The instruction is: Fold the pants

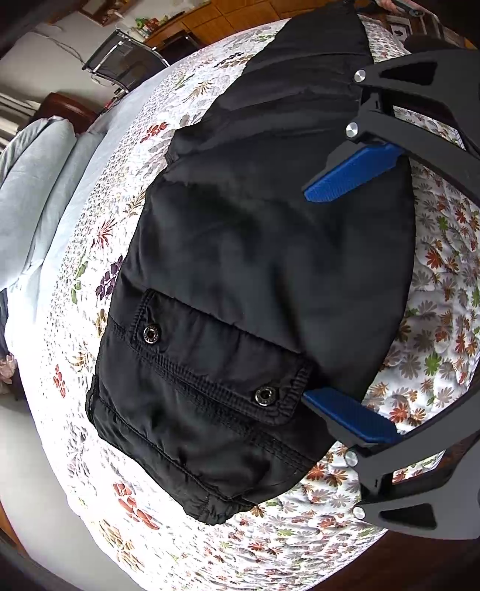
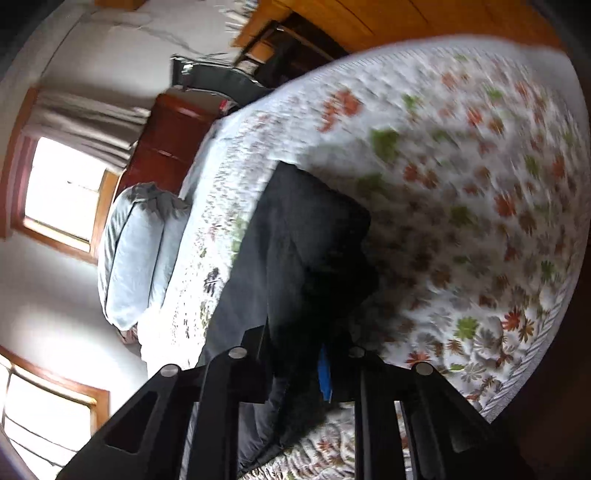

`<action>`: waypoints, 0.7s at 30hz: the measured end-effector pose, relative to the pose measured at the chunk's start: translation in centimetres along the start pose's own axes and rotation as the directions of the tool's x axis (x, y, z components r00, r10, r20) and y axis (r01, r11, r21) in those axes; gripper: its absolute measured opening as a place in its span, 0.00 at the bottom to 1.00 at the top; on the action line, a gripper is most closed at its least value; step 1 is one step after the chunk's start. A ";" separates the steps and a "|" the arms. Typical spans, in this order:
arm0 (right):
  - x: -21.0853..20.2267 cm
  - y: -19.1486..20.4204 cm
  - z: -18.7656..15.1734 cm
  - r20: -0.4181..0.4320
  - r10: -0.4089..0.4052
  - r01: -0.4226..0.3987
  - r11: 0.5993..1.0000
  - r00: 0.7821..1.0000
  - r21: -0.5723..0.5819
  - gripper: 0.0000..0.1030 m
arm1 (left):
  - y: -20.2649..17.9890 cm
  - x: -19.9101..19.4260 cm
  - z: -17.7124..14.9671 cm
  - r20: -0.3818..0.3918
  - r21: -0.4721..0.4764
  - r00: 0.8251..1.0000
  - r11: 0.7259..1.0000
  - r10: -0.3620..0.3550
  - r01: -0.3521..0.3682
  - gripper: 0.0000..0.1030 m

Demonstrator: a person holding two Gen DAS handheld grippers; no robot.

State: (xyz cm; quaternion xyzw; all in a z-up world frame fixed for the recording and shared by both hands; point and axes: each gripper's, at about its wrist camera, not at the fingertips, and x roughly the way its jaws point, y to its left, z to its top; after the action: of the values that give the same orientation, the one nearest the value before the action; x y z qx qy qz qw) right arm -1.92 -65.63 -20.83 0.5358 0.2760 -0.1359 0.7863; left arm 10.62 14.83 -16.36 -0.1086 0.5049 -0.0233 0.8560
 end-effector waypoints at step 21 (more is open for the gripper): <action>-5.9 24.9 -8.2 0.105 0.138 -0.054 0.818 0.985 -0.573 0.17 | 2.3 -0.8 -0.3 0.032 -0.089 0.990 0.986 -0.136 0.138 0.97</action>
State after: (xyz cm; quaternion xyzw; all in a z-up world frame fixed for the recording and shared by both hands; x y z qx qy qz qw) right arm 3.64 -48.92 -0.58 0.2795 0.2199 -0.0453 0.9335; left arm 9.84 17.12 -16.32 -0.1824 0.4859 -0.0576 0.8528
